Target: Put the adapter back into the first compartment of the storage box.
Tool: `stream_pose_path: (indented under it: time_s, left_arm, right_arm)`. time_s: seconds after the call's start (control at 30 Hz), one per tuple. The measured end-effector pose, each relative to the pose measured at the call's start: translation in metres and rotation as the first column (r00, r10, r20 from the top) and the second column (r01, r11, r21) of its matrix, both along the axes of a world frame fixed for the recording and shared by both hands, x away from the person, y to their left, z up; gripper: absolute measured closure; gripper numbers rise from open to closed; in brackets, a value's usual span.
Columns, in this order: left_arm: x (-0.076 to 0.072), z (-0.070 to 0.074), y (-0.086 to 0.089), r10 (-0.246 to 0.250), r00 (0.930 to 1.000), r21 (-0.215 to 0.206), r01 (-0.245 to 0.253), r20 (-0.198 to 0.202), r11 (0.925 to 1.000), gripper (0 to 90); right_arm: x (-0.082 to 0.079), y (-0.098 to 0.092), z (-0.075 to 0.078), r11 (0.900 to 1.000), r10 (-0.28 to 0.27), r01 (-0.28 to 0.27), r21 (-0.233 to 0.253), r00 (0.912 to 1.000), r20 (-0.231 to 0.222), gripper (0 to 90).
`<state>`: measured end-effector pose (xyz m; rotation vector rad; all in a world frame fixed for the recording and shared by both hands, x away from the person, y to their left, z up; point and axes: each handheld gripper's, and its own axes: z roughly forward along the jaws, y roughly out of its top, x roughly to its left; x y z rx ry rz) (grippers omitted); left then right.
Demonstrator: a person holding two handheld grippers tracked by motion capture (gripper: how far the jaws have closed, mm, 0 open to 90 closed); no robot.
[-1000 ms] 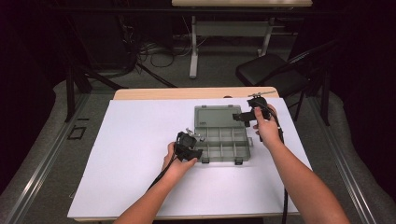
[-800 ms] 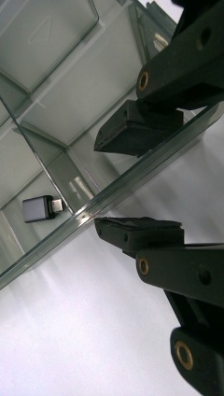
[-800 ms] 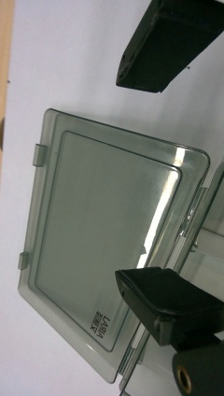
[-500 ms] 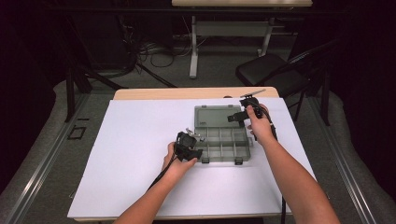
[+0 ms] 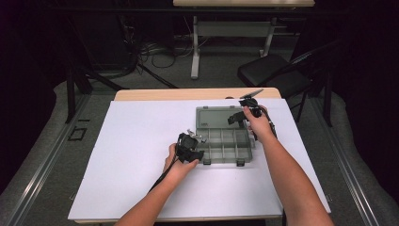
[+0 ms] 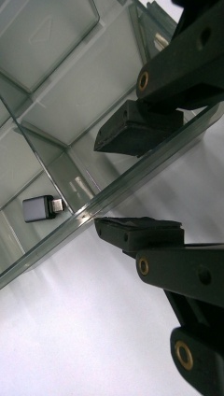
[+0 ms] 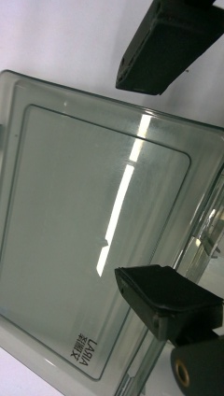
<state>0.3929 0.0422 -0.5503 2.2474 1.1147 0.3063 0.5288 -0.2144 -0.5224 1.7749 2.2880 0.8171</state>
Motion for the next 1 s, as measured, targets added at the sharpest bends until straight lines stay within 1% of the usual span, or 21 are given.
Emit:
stream_pose_path:
  time_s: [0.07,0.1,0.17,0.2,0.23,0.27,0.3,0.33,0.4,0.43,0.47,0.5,0.63,0.67,0.73,0.8,0.9,1.0]
  left_arm:
    - [0.0,0.0,0.0,0.0,1.0,0.0,0.0,0.001,1.0,56.4]
    - [0.0,0.0,0.0,0.0,1.0,0.0,0.0,0.001,1.0,56.5]
    - [0.0,0.0,0.0,0.001,1.0,0.001,-0.001,0.001,1.0,56.4]
    - [0.0,0.0,0.0,0.001,1.0,0.001,-0.001,0.001,1.0,56.5]
    - [0.0,0.0,0.0,0.001,1.0,0.001,-0.001,0.001,1.0,56.5]
    - [0.0,0.0,0.0,0.001,1.0,0.001,-0.001,0.001,1.0,56.5]
    - [0.0,0.0,0.0,0.0,1.0,0.001,0.0,0.001,1.0,56.4]
    - [0.0,0.0,0.0,0.0,1.0,0.001,0.0,0.001,1.0,56.4]
    - [0.0,0.0,0.0,0.001,1.0,0.001,-0.001,0.001,1.0,56.5]
    - [0.0,0.0,0.0,-0.001,1.0,0.003,0.001,0.002,1.0,56.4]
    - [0.0,0.0,0.0,0.0,1.0,0.001,0.0,0.001,1.0,56.4]
    - [0.0,0.0,0.0,0.0,1.0,0.001,0.0,0.001,1.0,56.5]
    - [0.0,0.0,0.0,-0.001,1.0,0.002,0.001,0.002,1.0,56.4]
    - [0.0,0.0,0.0,-0.001,1.0,0.002,0.001,0.002,1.0,56.4]
    - [0.0,0.0,0.0,0.0,1.0,0.002,0.0,0.002,1.0,56.5]
    - [0.0,0.0,0.0,-0.001,1.0,0.002,0.001,0.002,1.0,56.5]
    - [0.0,0.0,0.0,0.0,1.0,0.003,0.0,0.003,1.0,56.5]
    - [0.0,0.0,0.0,0.0,1.0,0.003,0.0,0.003,1.0,56.4]
  right_arm:
    - [0.001,-0.001,-0.001,1.0,-0.01,0.01,0.018,0.9999,-0.008,8.3]
    - [0.001,-0.002,-0.001,0.999,-0.015,0.015,0.029,0.9999,0.002,8.3]
    - [0.002,-0.003,0.0,0.999,-0.031,0.031,0.012,0.9991,-0.03,8.4]
    - [0.002,-0.003,-0.001,0.999,-0.036,0.037,0.02,0.9988,-0.032,8.4]
    - [0.002,-0.004,-0.003,0.999,-0.037,0.038,0.037,0.999,-0.026,8.6]
    - [0.002,-0.004,-0.003,0.999,-0.041,0.042,0.03,0.9986,-0.033,9.9]
    - [0.002,-0.004,-0.006,0.998,-0.039,0.04,0.042,0.9991,-0.019,12.6]
    - [0.002,-0.004,-0.006,0.998,-0.039,0.04,0.042,0.9991,-0.019,12.6]
    - [0.002,-0.004,-0.005,0.999,-0.033,0.034,0.021,0.9979,-0.055,14.6]
    - [0.002,-0.003,-0.005,0.999,-0.036,0.038,0.024,0.9978,-0.056,14.7]
    - [0.002,-0.003,-0.008,0.998,-0.034,0.036,0.047,0.9987,-0.038,14.8]
    - [0.002,-0.003,-0.008,0.998,-0.035,0.038,0.041,0.9981,-0.051,15.1]
    - [0.002,-0.003,-0.008,0.999,-0.041,0.042,0.023,0.997,-0.065,15.8]
    - [0.002,-0.003,-0.01,0.998,-0.042,0.045,0.037,0.9969,-0.066,17.0]
    - [0.002,-0.005,-0.011,0.998,-0.047,0.05,0.036,0.9958,-0.079,19.1]
    - [0.003,-0.005,-0.013,0.997,-0.05,0.054,0.052,0.9959,-0.076,20.4]
    - [0.003,-0.006,-0.014,0.997,-0.052,0.056,0.056,0.9962,-0.07,22.0]
    - [0.002,-0.007,-0.013,0.996,-0.064,0.069,0.058,0.9949,-0.077,23.7]
